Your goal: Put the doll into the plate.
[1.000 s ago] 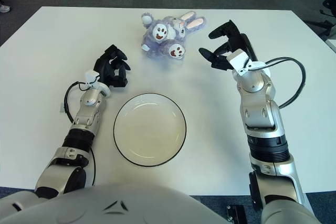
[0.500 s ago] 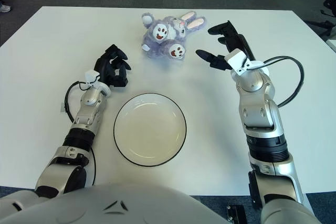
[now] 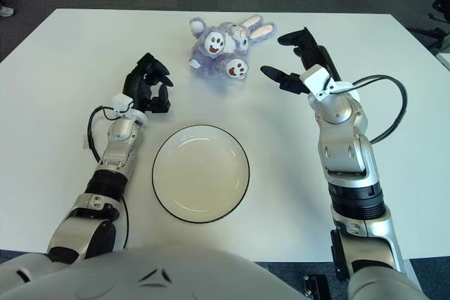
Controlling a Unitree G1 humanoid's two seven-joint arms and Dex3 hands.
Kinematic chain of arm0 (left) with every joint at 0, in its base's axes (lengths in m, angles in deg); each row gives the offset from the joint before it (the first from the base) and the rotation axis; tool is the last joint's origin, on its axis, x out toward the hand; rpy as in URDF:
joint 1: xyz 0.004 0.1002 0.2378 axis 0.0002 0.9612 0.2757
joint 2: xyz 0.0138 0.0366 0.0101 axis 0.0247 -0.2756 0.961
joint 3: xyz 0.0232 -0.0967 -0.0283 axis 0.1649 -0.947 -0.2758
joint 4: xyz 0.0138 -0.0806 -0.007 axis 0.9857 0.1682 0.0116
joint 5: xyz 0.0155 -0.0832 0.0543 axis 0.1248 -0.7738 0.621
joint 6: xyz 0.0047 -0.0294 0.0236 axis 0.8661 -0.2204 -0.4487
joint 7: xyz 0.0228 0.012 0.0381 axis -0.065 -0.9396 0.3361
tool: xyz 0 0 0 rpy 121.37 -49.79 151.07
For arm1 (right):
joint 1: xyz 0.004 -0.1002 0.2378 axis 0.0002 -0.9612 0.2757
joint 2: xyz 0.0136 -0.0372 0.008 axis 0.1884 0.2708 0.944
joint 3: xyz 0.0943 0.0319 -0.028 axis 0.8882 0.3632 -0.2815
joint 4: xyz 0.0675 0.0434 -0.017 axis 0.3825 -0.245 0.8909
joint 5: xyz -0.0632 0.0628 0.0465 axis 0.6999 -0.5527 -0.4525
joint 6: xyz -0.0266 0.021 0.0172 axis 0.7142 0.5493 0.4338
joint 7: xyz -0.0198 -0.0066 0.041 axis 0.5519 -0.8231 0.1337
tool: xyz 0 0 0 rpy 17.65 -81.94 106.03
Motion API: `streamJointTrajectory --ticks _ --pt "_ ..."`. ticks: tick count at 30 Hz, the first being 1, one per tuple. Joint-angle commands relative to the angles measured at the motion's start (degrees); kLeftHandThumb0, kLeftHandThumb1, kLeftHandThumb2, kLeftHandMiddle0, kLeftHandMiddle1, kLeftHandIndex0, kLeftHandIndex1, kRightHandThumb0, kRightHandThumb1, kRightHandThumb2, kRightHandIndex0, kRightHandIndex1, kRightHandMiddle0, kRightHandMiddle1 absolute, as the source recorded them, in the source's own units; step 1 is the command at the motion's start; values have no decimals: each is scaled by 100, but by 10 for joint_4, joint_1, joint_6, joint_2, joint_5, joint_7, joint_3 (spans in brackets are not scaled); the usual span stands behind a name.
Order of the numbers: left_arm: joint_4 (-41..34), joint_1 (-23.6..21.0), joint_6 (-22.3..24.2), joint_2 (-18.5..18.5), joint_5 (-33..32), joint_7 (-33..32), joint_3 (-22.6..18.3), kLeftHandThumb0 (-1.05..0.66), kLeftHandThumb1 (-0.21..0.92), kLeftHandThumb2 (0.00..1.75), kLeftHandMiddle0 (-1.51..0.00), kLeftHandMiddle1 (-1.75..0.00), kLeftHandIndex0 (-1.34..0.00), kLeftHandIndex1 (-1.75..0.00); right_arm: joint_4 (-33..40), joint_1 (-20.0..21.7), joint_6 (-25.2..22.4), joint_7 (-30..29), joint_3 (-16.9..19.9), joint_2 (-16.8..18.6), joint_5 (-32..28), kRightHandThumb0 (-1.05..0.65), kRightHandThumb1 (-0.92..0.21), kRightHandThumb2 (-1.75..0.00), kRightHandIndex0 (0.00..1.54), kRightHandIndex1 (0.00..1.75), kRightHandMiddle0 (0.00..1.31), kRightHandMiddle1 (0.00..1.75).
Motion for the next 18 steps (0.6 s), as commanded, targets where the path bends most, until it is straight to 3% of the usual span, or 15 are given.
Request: streamJointTrajectory --ticks 1,6,7,8,9,11,12,13,14,16,18 --pt "24 -18 -39 16 32 -30 0 -1 44 118 -41 -175 -39 -175 -2 0 1 -2 -1 2 7 -83 -92 -35 2 51 0 85" --pt "44 -47 -75 32 68 -58 5 -1 54 106 -34 -175 -32 -174 -13 -10 13 -4 -1 4 5 -82 -92 -36 2 52 0 85" --pt "48 -53 -82 37 78 -64 6 -8 61 96 -51 -175 -30 -174 -17 -18 19 -5 0 6 2 -82 -92 -36 3 53 0 86" --pt "51 -57 -87 41 85 -68 8 -24 62 89 -77 -175 -19 -161 -21 -24 24 -6 1 8 0 -82 -92 -36 3 53 0 87" --pt "55 -62 -92 46 93 -71 10 -35 63 86 -94 -175 -12 -153 -25 -31 27 -6 3 10 -3 -82 -92 -36 3 54 0 87" --pt "62 -69 -98 53 101 -74 13 -47 62 82 -108 -175 -6 -131 -29 -40 29 -6 4 13 -6 -80 -92 -35 4 54 0 88" --pt "66 -72 -101 56 103 -74 14 -51 62 81 -78 -175 -4 -118 -31 -42 29 -6 4 14 -6 -80 -91 -35 4 55 0 88" --pt "72 -79 -104 60 104 -72 15 -53 63 80 -67 -175 -3 -113 -31 -45 24 -3 4 15 -8 -79 -91 -35 4 55 0 88" --pt "76 -83 -106 64 105 -71 16 -56 62 79 -50 -147 -2 -103 -31 -47 21 -1 4 16 -9 -79 -91 -35 4 55 0 87" --pt "87 -94 -110 71 104 -65 19 -59 60 78 -33 -107 -1 -92 -33 -51 11 3 3 18 -10 -78 -91 -35 3 56 0 85" --pt "94 -101 -114 75 104 -62 21 -59 58 78 -24 -88 0 -86 -34 -54 4 7 3 19 -9 -76 -90 -35 3 57 0 83"
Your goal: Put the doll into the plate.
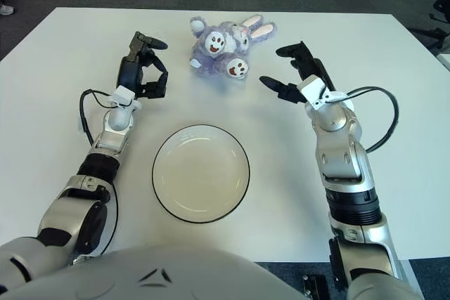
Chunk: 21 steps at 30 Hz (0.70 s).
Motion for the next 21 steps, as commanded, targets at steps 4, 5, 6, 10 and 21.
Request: streamJointTrajectory --ticks 4,5,6,10,21 --pt "26 -33 -1 20 -5 25 14 -57 48 83 -16 -67 0 -76 -13 -13 -23 9 -1 2 0 -72 -87 -40 2 73 0 79" --pt "28 -37 2 22 -7 30 16 -57 47 84 -15 -66 0 -75 -14 -14 -25 9 -2 2 1 -72 -86 -41 2 75 0 79" --pt "30 -39 5 23 -8 35 17 -57 43 85 -14 -66 0 -73 -16 -15 -27 10 -3 1 2 -70 -84 -44 2 78 0 79" --pt "39 -53 14 29 -10 52 23 -55 34 91 -11 -72 0 -65 -20 -15 -34 14 -11 -2 5 -65 -79 -55 3 81 0 82" --pt "28 -83 53 50 65 22 54 -61 21 93 -11 -93 0 -53 -38 -30 -26 6 -11 3 4 -57 -70 -73 13 105 0 100"
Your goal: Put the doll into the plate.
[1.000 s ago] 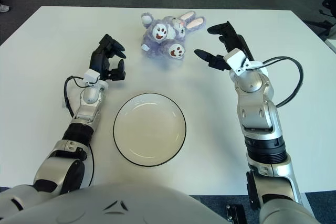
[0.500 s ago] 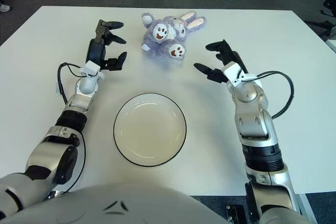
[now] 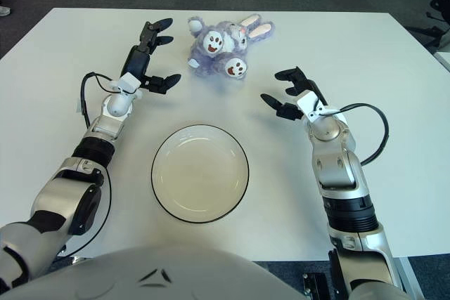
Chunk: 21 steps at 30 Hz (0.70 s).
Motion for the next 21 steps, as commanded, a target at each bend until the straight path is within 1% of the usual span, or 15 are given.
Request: streamJointTrajectory --ticks 1,7,13,17,18,20,21 --pt "-13 -21 20 11 33 -21 14 -63 21 93 -11 -93 0 -52 -8 -6 3 -4 1 2 2 -56 -70 -73 14 108 0 101" --pt "-20 -34 52 11 70 -50 30 -63 19 94 -11 -87 0 -50 -12 -8 7 -6 3 5 -1 -53 -67 -77 19 115 0 100" --pt "-2 -55 69 5 93 -76 47 -61 18 95 -6 -80 0 -46 -13 -10 6 -7 5 10 -3 -52 -66 -79 17 113 0 97" --pt "14 -68 69 -2 100 -91 59 -65 22 93 -3 -76 0 -42 -12 -12 8 -6 6 11 -5 -51 -66 -80 16 112 0 96" --pt "20 -72 65 -3 102 -96 62 -68 25 90 -3 -77 0 -42 -13 -13 10 -6 6 12 -6 -51 -66 -80 16 112 0 96" --pt "33 -80 57 -6 107 -107 68 -75 35 82 -1 -85 0 -42 -14 -15 13 -6 7 13 -7 -52 -65 -81 16 112 0 97" --pt "39 -84 52 -7 108 -112 71 -77 37 80 -1 -86 0 -43 -14 -15 13 -5 6 14 -7 -52 -65 -81 16 112 0 97"
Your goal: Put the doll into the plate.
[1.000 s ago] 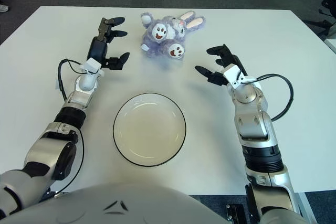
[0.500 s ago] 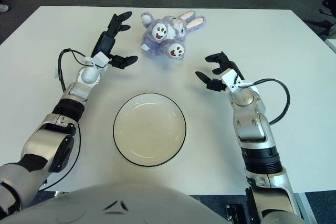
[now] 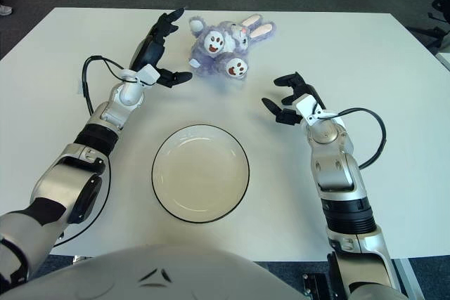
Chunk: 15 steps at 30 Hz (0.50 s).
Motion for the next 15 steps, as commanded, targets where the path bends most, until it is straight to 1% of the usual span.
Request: streamJointTrajectory --ticks 1,5,8,12,15 --pt "22 -25 -15 -3 11 -21 13 -79 40 77 -1 -92 0 -44 -5 -6 7 -3 3 5 -5 -52 -65 -81 16 112 0 97" --pt "48 -39 -34 -7 20 -48 25 -84 48 70 0 -106 0 -51 -3 -11 5 -4 6 8 -6 -52 -65 -81 16 111 0 99" --pt "70 -51 -47 -13 24 -65 32 -83 48 68 0 -111 0 -54 -1 -13 1 -5 9 13 -9 -52 -65 -81 16 111 0 100" --pt "96 -68 -56 -22 28 -82 40 -82 48 68 0 -112 0 -62 -1 -14 0 -7 12 20 -12 -53 -64 -81 15 111 0 102" --pt "114 -80 -60 -27 28 -91 43 -82 49 68 -3 -108 0 -65 0 -14 -2 -8 15 24 -14 -54 -63 -81 13 111 0 103"
